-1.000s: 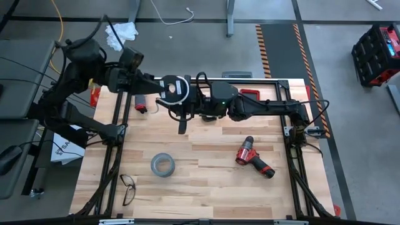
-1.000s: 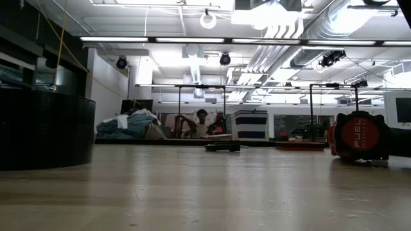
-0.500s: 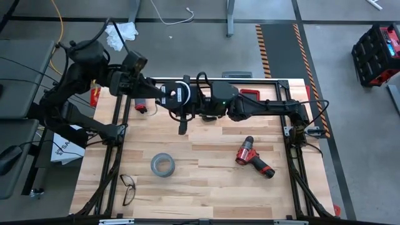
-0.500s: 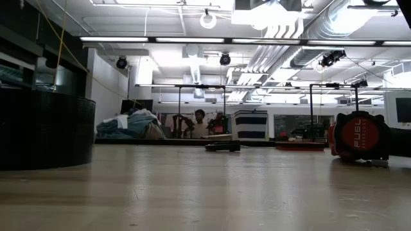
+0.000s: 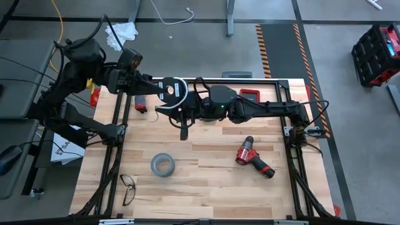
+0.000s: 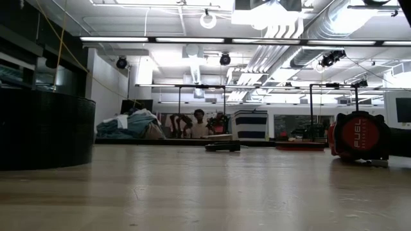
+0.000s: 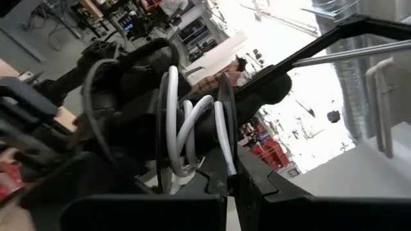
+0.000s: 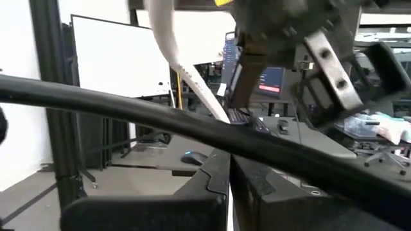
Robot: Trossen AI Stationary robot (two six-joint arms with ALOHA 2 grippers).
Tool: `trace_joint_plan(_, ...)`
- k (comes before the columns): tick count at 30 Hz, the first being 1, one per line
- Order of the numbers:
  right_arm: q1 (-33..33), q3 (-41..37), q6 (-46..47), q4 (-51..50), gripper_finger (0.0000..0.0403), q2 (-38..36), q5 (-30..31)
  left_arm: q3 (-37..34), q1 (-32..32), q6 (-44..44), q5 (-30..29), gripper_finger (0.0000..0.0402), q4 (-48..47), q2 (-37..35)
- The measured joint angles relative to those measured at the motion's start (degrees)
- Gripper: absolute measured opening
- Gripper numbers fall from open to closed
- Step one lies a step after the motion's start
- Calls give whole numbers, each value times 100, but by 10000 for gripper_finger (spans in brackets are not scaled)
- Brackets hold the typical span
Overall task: Coil cords
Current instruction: Coil the white wire
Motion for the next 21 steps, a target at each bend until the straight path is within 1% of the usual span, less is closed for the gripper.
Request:
trace_joint_plan(7,92,0,-10,-33,0,-2,-11,0,-1,254,-316,0,-324,1)
trace_joint_plan(13,83,0,7,-138,0,-2,26,0,-2,111,-348,0,249,22)
trace_joint_plan(18,83,0,-52,-137,0,-7,135,2,-2,52,-511,0,272,109)
trace_joint_plan(21,83,2,-61,-139,0,-7,185,2,-4,52,-577,0,461,188)
